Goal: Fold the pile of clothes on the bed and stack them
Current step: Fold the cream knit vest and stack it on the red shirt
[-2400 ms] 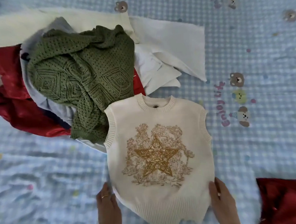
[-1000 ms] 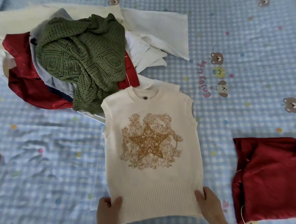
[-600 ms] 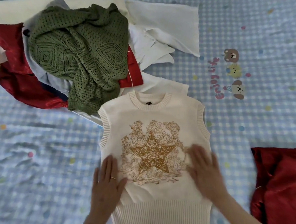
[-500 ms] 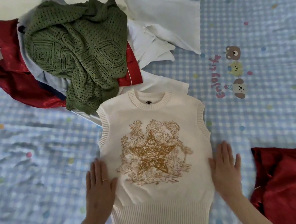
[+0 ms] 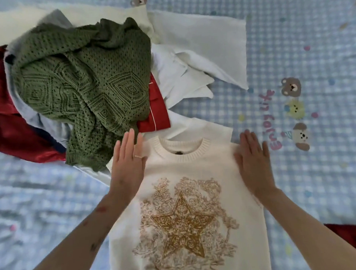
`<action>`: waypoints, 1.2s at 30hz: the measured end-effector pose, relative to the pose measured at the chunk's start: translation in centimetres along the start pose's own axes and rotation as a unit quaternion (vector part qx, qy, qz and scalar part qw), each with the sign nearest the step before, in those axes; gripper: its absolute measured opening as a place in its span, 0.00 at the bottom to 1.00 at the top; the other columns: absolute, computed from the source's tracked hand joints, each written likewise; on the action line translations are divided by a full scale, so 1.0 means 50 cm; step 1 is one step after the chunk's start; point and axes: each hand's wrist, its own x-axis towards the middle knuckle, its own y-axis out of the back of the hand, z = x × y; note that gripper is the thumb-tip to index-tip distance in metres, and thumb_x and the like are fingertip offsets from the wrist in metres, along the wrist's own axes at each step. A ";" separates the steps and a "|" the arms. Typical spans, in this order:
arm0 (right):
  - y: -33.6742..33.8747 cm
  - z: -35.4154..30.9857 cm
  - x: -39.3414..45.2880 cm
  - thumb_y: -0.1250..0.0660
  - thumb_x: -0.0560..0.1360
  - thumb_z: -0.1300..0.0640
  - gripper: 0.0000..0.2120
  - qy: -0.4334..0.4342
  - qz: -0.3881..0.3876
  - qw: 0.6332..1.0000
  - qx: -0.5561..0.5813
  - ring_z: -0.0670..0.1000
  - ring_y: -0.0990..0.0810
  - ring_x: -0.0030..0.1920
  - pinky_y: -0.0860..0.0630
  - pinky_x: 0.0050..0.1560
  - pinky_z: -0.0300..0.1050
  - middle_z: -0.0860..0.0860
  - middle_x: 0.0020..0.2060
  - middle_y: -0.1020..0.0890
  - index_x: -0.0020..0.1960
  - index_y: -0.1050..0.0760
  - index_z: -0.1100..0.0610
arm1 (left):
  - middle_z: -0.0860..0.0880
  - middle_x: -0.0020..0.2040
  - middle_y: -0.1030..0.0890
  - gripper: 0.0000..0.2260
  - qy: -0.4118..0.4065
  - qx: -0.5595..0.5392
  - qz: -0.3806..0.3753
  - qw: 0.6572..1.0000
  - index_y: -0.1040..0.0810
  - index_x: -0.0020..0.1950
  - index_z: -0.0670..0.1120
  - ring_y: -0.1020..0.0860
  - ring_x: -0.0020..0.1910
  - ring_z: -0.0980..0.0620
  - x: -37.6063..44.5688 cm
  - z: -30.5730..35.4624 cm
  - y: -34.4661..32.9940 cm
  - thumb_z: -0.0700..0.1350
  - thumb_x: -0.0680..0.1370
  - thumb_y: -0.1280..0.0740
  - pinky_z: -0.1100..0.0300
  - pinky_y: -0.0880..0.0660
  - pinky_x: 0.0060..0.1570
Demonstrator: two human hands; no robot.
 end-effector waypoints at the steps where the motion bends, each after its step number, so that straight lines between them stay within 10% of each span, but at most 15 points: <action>1: 0.006 -0.011 0.017 0.42 0.80 0.58 0.23 0.019 -0.020 0.999 0.024 0.58 0.35 0.71 0.45 0.73 0.58 0.60 0.70 0.32 0.73 0.39 0.64 | 0.38 0.68 0.30 0.23 0.014 -0.008 -0.030 0.999 0.39 0.74 0.37 0.34 0.70 0.40 0.026 0.002 0.008 0.48 0.81 0.46 0.45 0.41 0.71; 9: 0.156 -0.025 -0.136 0.31 0.74 0.59 0.04 0.100 -0.002 0.987 0.126 0.50 0.23 0.34 0.30 0.30 0.37 0.50 0.43 0.25 0.48 0.21 0.58 | 0.46 0.43 0.23 0.07 -0.083 -0.218 0.037 0.972 0.21 0.48 0.41 0.26 0.42 0.49 -0.141 0.012 0.114 0.42 0.77 0.37 0.59 0.28 0.41; 14: 0.193 0.009 -0.411 0.49 0.81 0.48 0.17 0.214 -0.033 0.964 0.155 0.45 0.27 0.41 0.28 0.40 0.36 0.45 0.45 0.29 0.49 0.23 0.52 | 0.51 0.45 0.27 0.12 -0.197 -0.215 -0.022 0.956 0.27 0.47 0.49 0.29 0.42 0.53 -0.439 0.016 0.125 0.46 0.82 0.50 0.64 0.32 0.41; 17: 0.163 0.019 -0.539 0.37 0.78 0.51 0.05 0.221 -0.095 0.961 0.133 0.40 0.29 0.39 0.27 0.35 0.30 0.40 0.41 0.29 0.45 0.24 0.46 | 0.53 0.42 0.28 0.11 -0.225 -0.190 -0.049 0.954 0.30 0.46 0.51 0.32 0.40 0.56 -0.572 0.033 0.092 0.43 0.82 0.51 0.67 0.32 0.39; 19: 0.142 0.021 -0.595 0.31 0.74 0.56 0.09 0.175 -0.136 0.965 0.141 0.37 0.28 0.36 0.27 0.32 0.29 0.38 0.39 0.30 0.36 0.20 0.47 | 0.54 0.41 0.30 0.10 -0.227 -0.179 -0.066 0.955 0.31 0.44 0.51 0.33 0.39 0.58 -0.631 0.044 0.071 0.40 0.80 0.48 0.67 0.33 0.40; 24: 0.105 0.029 -0.676 0.55 0.83 0.49 0.29 0.243 -0.122 0.959 0.080 0.41 0.26 0.36 0.26 0.33 0.34 0.42 0.43 0.28 0.40 0.16 0.48 | 0.52 0.34 0.23 0.08 -0.215 -0.159 -0.115 0.957 0.20 0.36 0.50 0.34 0.38 0.56 -0.710 0.044 0.042 0.40 0.69 0.37 0.65 0.34 0.37; 28: 0.109 -0.006 -0.667 0.58 0.82 0.43 0.32 0.227 -0.130 0.963 0.066 0.43 0.20 0.42 0.24 0.41 0.34 0.44 0.41 0.18 0.43 0.16 0.48 | 0.56 0.39 0.19 0.11 -0.255 -0.158 -0.150 0.942 0.19 0.45 0.54 0.23 0.38 0.59 -0.718 0.070 0.052 0.57 0.67 0.28 0.67 0.27 0.38; 32: 0.086 -0.054 -0.505 0.41 0.79 0.52 0.17 0.057 -0.031 0.995 0.079 0.54 0.25 0.60 0.28 0.60 0.49 0.55 0.59 0.22 0.63 0.25 0.58 | 0.45 0.59 0.21 0.18 -0.070 -0.147 0.002 0.987 0.25 0.64 0.45 0.25 0.59 0.45 -0.559 0.081 0.035 0.38 0.74 0.33 0.53 0.27 0.59; 36: 0.061 -0.053 -0.406 0.38 0.78 0.53 0.15 -0.017 -0.201 0.979 -0.012 0.55 0.27 0.61 0.37 0.64 0.48 0.53 0.58 0.24 0.63 0.28 0.55 | 0.41 0.52 0.20 0.15 0.083 -0.067 -0.111 0.988 0.21 0.60 0.42 0.22 0.53 0.39 -0.412 0.031 0.026 0.42 0.73 0.29 0.45 0.29 0.58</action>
